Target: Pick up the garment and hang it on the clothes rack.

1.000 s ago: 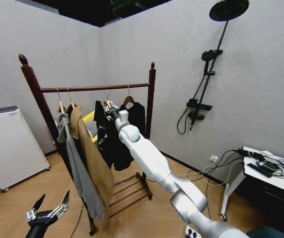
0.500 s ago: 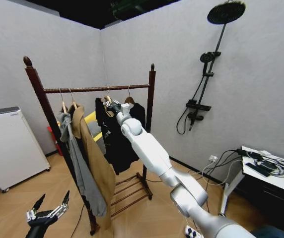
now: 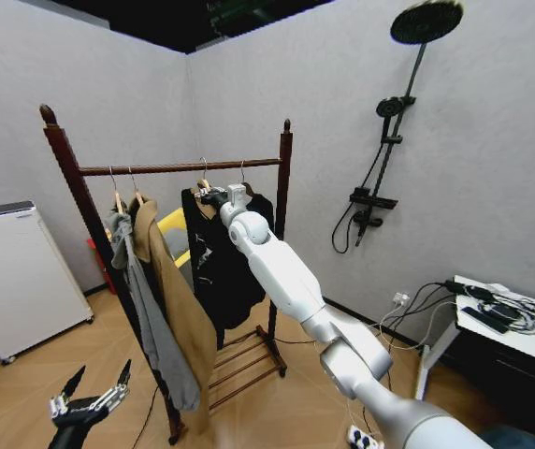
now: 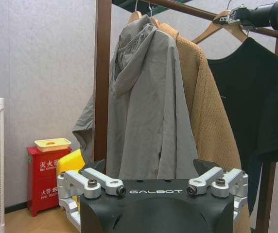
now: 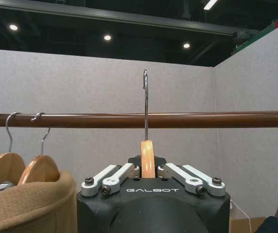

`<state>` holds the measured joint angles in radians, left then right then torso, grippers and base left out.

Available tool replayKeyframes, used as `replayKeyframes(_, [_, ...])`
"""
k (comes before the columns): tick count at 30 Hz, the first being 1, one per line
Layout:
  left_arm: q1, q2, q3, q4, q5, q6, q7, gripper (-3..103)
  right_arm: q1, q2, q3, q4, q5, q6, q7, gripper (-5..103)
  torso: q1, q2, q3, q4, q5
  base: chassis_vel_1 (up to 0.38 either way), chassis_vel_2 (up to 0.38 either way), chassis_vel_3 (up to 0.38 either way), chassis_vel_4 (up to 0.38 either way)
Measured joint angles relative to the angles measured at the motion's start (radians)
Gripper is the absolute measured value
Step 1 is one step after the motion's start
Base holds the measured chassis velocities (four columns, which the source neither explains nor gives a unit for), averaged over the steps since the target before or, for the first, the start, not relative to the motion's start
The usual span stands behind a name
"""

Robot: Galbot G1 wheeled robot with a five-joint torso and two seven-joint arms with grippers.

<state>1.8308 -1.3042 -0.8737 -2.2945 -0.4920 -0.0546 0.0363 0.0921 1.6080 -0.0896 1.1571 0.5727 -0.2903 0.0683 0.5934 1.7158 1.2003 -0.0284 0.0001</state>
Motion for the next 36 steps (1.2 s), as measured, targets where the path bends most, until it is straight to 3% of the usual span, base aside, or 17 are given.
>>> replayKeyframes(20, [0.0, 0.0, 0.0, 0.0, 0.0, 0.0, 0.0, 100, 0.05, 0.0, -0.043, -0.061, 0.017, 0.042, -0.046, 10, 0.0, 0.0, 0.0, -0.0001, 0.0, -0.023, 0.018, 0.024, -0.018])
replayKeyframes(36, [0.0, 0.0, 0.0, 0.0, 0.0, 0.0, 0.0, 100, 0.157, 0.0, -0.082, -0.166, 0.101, -0.019, -0.018, 10, 0.0, 0.0, 0.0, 0.0, 0.0, 0.0, 0.0, 0.0, 0.0])
